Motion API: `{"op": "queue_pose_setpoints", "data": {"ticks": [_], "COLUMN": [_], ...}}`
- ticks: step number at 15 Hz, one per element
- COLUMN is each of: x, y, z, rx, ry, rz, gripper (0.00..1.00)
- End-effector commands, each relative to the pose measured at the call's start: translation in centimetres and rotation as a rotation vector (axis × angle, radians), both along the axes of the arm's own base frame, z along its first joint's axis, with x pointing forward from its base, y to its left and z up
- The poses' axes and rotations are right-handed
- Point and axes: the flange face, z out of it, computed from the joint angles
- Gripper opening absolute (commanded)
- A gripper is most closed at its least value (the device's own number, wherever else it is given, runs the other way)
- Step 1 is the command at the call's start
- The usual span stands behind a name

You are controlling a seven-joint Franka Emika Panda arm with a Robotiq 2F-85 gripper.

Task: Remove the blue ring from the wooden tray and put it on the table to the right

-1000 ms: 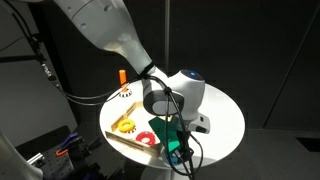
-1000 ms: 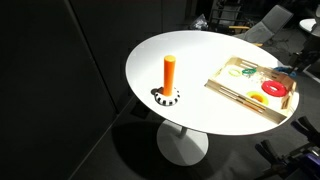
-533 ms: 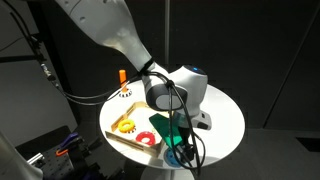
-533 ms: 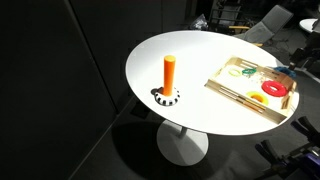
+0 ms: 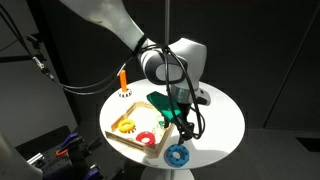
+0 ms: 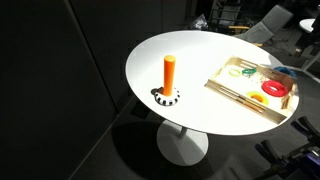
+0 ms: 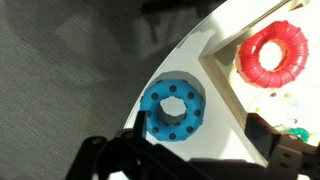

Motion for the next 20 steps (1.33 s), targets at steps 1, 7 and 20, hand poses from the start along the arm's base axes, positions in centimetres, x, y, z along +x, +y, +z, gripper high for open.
{"op": "queue_pose_setpoints", "data": {"ticks": [1,7,20], "x": [0.1,-0.5,-2.8], "y": [2.1,5.1,10.1], "z": [4.3,10.8,20.4], "rx": [-0.036,-0.165,-0.109], "ry": [0.037,0.105,-0.072], "rz": [-0.009,0.014,0.074], "gripper": [1.00,1.00,1.00]}}
